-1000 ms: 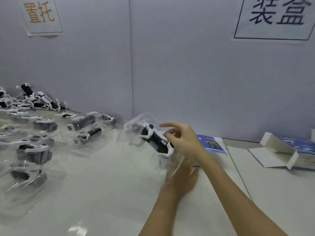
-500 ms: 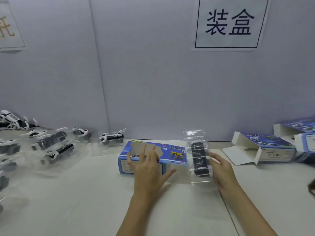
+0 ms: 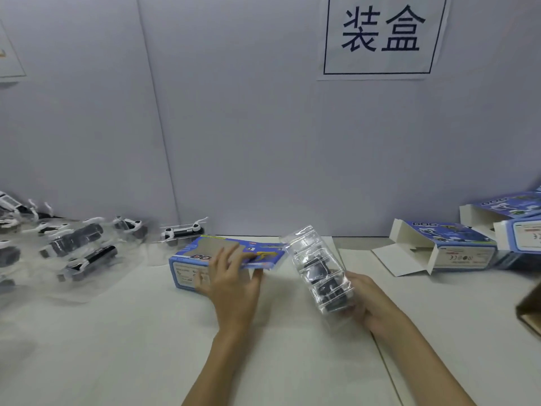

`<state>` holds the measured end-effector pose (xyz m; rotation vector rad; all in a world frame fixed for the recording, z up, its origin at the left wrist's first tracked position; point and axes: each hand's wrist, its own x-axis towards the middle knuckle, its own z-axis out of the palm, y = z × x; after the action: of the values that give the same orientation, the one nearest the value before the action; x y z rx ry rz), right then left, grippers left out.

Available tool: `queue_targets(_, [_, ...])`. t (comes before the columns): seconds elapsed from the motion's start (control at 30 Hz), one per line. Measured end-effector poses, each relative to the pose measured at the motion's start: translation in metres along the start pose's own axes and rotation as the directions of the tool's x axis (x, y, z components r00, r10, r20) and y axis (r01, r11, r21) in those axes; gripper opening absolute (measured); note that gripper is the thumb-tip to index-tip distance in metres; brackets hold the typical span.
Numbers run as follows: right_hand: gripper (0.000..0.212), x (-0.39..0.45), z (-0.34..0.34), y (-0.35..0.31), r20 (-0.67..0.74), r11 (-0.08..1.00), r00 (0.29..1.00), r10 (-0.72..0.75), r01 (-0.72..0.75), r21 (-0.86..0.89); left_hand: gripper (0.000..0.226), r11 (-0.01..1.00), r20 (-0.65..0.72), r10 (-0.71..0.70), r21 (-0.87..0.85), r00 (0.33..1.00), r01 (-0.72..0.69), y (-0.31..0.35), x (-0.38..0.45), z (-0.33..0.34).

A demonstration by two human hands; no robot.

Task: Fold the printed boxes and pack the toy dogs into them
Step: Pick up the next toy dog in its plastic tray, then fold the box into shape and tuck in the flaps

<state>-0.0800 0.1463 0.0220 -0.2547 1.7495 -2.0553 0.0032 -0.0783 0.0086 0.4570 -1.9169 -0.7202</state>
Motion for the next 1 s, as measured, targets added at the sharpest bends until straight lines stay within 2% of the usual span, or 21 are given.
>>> queue_targets(0.07, [0.028, -0.004, 0.001, -0.003, 0.086, 1.0, 0.996, 0.02, -0.019, -0.009, 0.022, 0.965, -0.082, -0.195, -0.193, 0.977, 0.176, 0.005, 0.006, -0.008])
queue_targets(0.13, [0.034, -0.007, 0.003, -0.005, 0.191, 0.997, 0.98, 0.051, -0.038, -0.068, 0.018, 0.867, -0.067, -0.362, -0.391, 0.93, 0.31, 0.005, 0.013, -0.016])
queue_targets(0.17, [0.03, -0.01, 0.004, -0.007, 0.224, 0.992, 0.972, 0.065, -0.039, -0.122, 0.018, 0.825, -0.048, -0.417, -0.44, 0.908, 0.355, 0.004, 0.016, -0.018])
queue_targets(0.2, [0.021, -0.011, 0.006, -0.006, 0.234, 0.984, 0.969, 0.072, -0.031, -0.177, 0.027, 0.798, -0.024, -0.44, -0.469, 0.897, 0.379, 0.004, 0.018, -0.019])
queue_targets(0.23, [0.018, -0.012, 0.009, -0.006, 0.232, 0.977, 0.97, 0.067, -0.017, -0.211, 0.039, 0.777, 0.001, -0.445, -0.497, 0.895, 0.387, 0.003, 0.02, -0.02])
queue_targets(0.27, [0.028, -0.012, 0.011, -0.005, 0.216, 0.972, 0.975, 0.058, -0.006, -0.234, 0.049, 0.764, 0.014, -0.439, -0.521, 0.899, 0.381, 0.003, 0.021, -0.02])
queue_targets(0.3, [0.031, -0.014, 0.016, -0.007, 0.208, 0.966, 0.976, 0.057, -0.001, -0.258, 0.054, 0.76, 0.015, -0.422, -0.54, 0.907, 0.362, 0.005, 0.02, -0.02])
queue_targets(0.33, [0.025, -0.014, 0.02, -0.007, 0.224, 0.959, 0.973, 0.056, 0.01, -0.284, 0.053, 0.757, 0.02, -0.397, -0.558, 0.918, 0.34, 0.009, 0.02, -0.021])
queue_targets(0.47, [0.021, -0.017, 0.032, -0.009, 0.242, 0.944, 0.97, -0.03, 0.107, -0.312, 0.043, 0.695, 0.111, -0.339, -0.64, 0.934, 0.328, 0.019, 0.017, -0.021])
queue_targets(0.57, [0.018, -0.017, 0.035, -0.009, 0.114, 0.895, 0.974, -0.197, 0.226, -0.384, 0.038, 0.703, 0.114, -0.326, -0.635, 0.939, 0.321, 0.024, 0.016, -0.023])
queue_targets(0.67, [0.031, -0.013, 0.031, -0.01, 0.008, 0.824, 0.924, -0.383, 0.345, -0.45, 0.028, 0.681, 0.125, -0.311, -0.662, 0.942, 0.313, 0.029, 0.016, -0.025])
queue_targets(0.73, [0.03, -0.011, 0.028, -0.011, -0.031, 0.792, 0.89, -0.455, 0.389, -0.47, 0.022, 0.668, 0.131, -0.293, -0.68, 0.947, 0.301, 0.031, 0.017, -0.028])
queue_targets(1.0, [0.026, -0.01, 0.029, -0.005, -0.208, 0.704, 0.792, -0.573, 0.346, -0.62, 0.005, 0.657, 0.16, -0.257, -0.695, 0.953, 0.294, 0.031, 0.018, -0.031])
